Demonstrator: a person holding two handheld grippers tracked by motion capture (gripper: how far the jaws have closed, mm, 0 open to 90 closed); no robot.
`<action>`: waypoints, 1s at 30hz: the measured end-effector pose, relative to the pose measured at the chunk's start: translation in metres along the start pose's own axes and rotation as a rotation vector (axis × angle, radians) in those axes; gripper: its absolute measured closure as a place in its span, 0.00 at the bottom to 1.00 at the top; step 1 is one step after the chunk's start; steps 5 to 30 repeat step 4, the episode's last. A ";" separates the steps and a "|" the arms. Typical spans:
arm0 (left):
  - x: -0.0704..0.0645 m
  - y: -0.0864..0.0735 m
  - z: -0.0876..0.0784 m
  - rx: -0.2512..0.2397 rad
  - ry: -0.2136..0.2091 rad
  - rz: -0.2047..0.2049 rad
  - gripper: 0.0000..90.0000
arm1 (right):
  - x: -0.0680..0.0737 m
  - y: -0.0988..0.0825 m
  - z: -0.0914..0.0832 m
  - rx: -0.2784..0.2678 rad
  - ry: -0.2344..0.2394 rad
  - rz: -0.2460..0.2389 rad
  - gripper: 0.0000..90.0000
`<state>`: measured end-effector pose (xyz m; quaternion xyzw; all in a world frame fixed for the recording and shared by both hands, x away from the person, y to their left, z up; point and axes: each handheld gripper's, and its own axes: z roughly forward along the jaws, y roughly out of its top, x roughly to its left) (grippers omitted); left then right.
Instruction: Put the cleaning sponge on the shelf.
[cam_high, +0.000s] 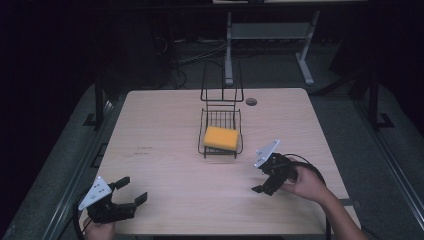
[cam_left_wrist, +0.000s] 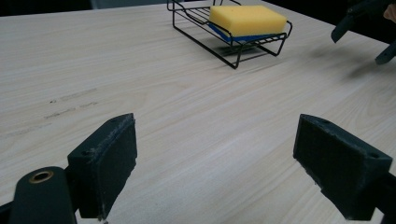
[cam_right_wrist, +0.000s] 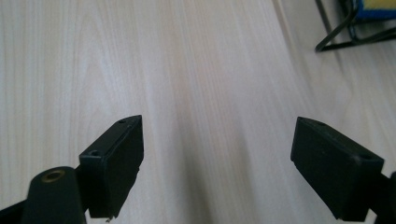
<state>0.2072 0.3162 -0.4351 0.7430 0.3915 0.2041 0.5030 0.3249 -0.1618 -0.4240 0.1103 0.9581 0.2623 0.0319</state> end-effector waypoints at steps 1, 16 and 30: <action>0.000 0.000 0.000 -0.001 -0.001 0.000 0.14 | 0.001 -0.002 0.000 0.003 -0.002 0.001 0.18; 0.000 0.000 0.001 0.001 -0.001 0.004 0.14 | 0.008 -0.009 -0.004 0.003 -0.010 0.005 0.18; 0.000 0.000 0.001 0.001 -0.001 0.004 0.14 | 0.008 -0.009 -0.004 0.003 -0.010 0.005 0.18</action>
